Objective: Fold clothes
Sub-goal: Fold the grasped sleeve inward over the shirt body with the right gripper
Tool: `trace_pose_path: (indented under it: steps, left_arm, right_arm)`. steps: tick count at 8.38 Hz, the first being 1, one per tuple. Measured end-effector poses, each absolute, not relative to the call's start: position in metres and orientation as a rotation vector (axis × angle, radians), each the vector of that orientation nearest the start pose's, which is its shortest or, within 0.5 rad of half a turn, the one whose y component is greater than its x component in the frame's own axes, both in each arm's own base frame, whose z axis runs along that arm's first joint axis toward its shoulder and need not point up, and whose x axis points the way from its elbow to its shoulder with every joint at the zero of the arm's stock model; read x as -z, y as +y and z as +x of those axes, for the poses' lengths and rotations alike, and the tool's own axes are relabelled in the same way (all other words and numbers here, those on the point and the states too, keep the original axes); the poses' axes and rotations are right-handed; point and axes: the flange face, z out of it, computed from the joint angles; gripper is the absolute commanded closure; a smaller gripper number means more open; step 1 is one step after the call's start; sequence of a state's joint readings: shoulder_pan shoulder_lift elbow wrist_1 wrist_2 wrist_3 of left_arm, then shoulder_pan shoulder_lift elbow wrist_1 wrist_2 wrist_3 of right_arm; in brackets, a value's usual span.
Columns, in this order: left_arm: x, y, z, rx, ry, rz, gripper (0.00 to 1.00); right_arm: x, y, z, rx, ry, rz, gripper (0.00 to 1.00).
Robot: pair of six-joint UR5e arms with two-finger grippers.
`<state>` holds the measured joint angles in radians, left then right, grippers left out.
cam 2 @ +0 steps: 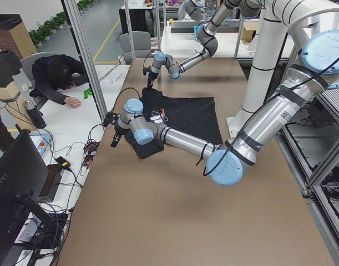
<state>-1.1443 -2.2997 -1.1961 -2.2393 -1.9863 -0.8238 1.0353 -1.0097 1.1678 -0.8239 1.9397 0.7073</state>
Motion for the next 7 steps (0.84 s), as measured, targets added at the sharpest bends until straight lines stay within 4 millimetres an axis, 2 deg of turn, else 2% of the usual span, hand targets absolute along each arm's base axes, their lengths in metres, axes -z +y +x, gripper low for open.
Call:
trace_pose_path:
  steps: [2,3,6,7]
  left_arm:
    - [-0.304,-0.754,0.240,0.149,0.891,0.595,0.06]
    - [-0.305,-0.757,0.241,0.153,0.885,0.596,0.06]
    - [-0.309,-0.765,0.244,0.168,0.861,0.598,0.06]
    - [-0.311,-0.768,0.246,0.170,0.855,0.601,0.06]
  right_arm:
    - [-0.401,-0.692,-0.303,0.016,-0.822,0.534,1.00]
    - [-0.387,-0.688,-0.318,0.030,-0.832,0.540,1.00]
    - [-0.342,-0.668,-0.398,0.064,-0.789,0.608,1.00]
    - [-0.325,-0.662,-0.419,0.067,-0.776,0.620,1.00]
